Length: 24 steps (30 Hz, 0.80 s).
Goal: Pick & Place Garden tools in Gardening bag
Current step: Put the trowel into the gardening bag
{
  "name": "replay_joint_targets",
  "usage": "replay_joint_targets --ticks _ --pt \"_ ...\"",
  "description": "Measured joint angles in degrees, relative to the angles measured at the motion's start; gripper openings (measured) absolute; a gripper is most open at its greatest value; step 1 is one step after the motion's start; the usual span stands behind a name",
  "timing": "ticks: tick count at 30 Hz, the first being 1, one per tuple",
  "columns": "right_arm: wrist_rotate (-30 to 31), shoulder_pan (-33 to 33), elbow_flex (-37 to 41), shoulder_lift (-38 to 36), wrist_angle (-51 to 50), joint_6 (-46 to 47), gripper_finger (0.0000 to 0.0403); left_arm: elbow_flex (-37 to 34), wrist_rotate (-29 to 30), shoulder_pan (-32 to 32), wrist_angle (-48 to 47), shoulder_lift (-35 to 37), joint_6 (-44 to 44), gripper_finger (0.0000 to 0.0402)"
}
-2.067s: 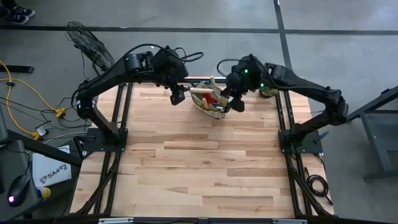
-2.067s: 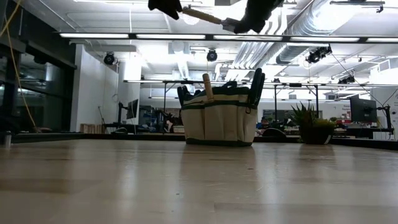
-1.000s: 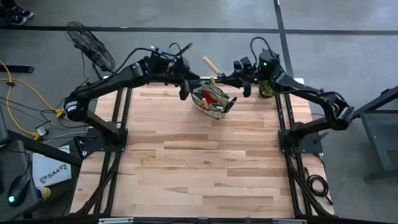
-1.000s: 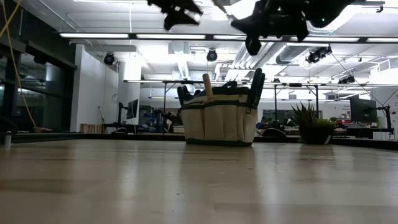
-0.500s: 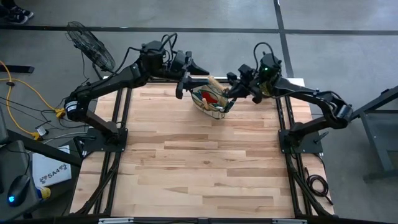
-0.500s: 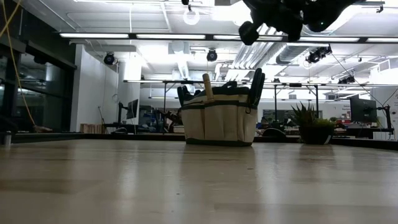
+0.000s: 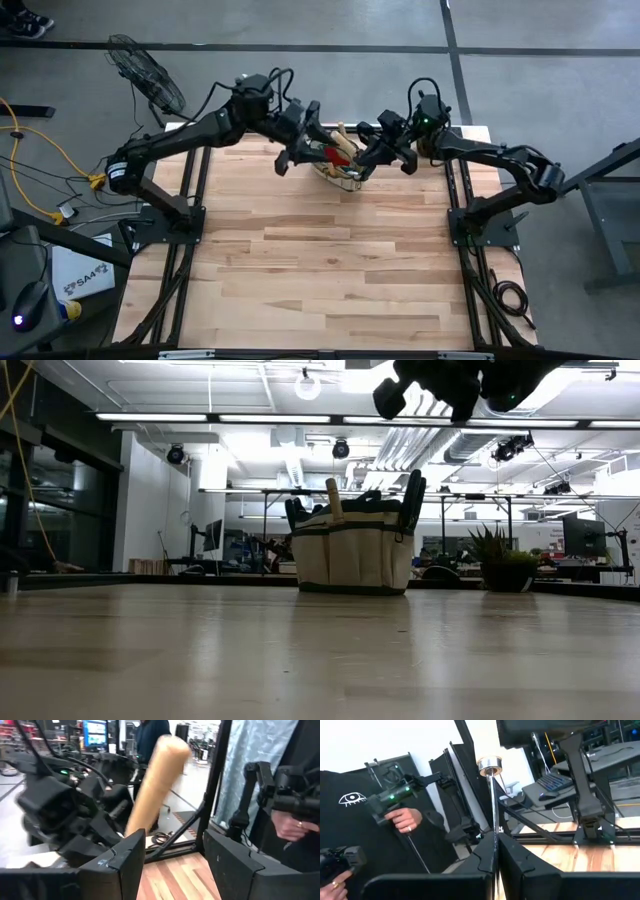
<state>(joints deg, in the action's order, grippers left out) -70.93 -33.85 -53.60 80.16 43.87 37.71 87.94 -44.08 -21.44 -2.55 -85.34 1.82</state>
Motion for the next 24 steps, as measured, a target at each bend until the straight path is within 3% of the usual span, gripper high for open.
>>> replay_joint_targets --ticks 8,18,24 --pt "1.30 2.95 0.00 0.00 0.14 -0.21 0.0004 0.00 4.08 1.34 5.11 -0.55 -0.03 0.0198" --pt "4.61 3.98 0.00 0.00 0.22 -0.49 0.0004 0.00 0.10 3.08 9.22 -0.54 0.56 0.0198" --pt "4.85 3.98 0.00 0.00 0.12 -0.47 0.0004 0.00 2.65 3.98 9.72 -0.52 -0.08 0.0198"
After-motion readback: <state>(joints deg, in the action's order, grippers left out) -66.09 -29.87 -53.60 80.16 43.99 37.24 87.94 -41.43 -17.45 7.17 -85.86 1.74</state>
